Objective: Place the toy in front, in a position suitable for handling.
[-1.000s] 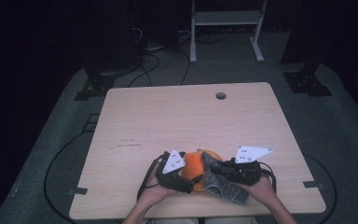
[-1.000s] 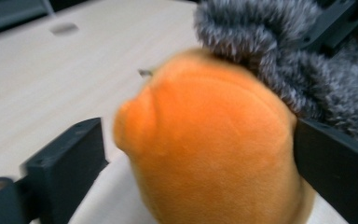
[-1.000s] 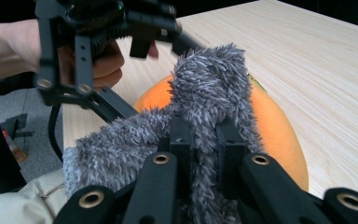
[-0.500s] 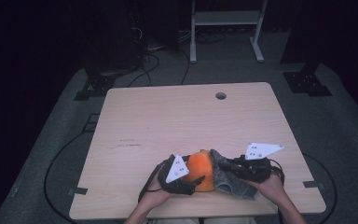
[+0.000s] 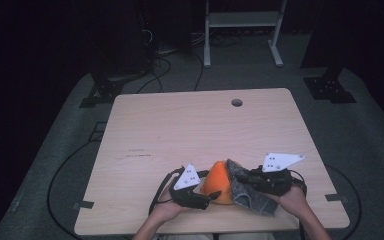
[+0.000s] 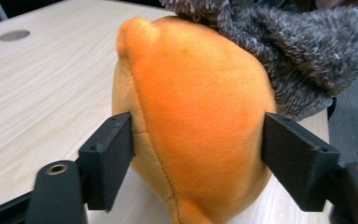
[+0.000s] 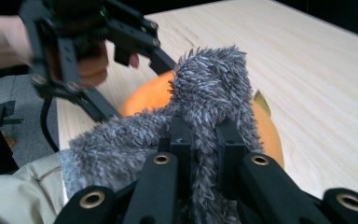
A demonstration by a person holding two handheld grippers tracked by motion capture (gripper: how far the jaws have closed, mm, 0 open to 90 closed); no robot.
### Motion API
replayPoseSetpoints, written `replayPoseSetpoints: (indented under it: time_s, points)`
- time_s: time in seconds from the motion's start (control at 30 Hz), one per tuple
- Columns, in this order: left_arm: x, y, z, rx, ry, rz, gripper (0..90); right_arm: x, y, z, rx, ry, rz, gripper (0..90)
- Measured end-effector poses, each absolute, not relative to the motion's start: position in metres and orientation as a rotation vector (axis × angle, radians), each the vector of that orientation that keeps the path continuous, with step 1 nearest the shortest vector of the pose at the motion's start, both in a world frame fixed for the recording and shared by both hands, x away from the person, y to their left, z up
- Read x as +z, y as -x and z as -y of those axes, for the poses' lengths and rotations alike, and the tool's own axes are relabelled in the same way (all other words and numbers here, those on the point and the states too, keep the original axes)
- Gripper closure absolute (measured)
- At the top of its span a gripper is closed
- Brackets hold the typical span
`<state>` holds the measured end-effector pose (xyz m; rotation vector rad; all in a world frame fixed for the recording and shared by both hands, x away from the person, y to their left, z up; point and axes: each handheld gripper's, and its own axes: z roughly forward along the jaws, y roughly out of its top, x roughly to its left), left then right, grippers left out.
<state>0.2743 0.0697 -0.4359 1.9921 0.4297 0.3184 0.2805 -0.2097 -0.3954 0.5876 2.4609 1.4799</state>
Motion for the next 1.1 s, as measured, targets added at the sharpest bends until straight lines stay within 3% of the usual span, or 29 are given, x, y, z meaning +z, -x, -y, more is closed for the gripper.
replayPoseSetpoints:
  time_s: [0.27, 0.43, 0.5, 0.6, 0.7, 0.87, 1.1]
  points:
    - [-0.431, -0.258, -0.056, 0.463, -2.077, -0.316, 36.9, -0.379, -0.263, 0.179, 1.405, -0.392, -2.533, 80.3]
    - [-0.438, -0.262, -0.061, 0.450, -2.084, -0.339, 38.0, -0.385, -0.279, 0.204, 1.398, -0.575, -2.453, 80.2]
    - [-0.436, -0.265, -0.063, 0.414, -2.063, -0.350, 34.4, -0.392, -0.286, 0.215, 1.390, -0.638, -2.441, 80.2]
    - [-0.429, -0.273, -0.063, 0.317, -1.984, -0.417, 18.6, -0.394, -0.287, 0.213, 1.410, -0.625, -2.460, 80.3]
    - [-0.428, -0.274, -0.061, 0.296, -1.975, -0.432, 18.7, -0.394, -0.284, 0.207, 1.399, -0.595, -2.470, 80.3]
    - [-0.428, -0.272, -0.060, 0.333, -1.970, -0.441, 28.0, -0.387, -0.277, 0.199, 1.442, -0.543, -2.473, 80.3]
    - [-0.432, -0.271, -0.064, 0.362, -1.984, -0.431, 31.3, -0.387, -0.271, 0.183, 1.461, -0.460, -2.496, 80.2]
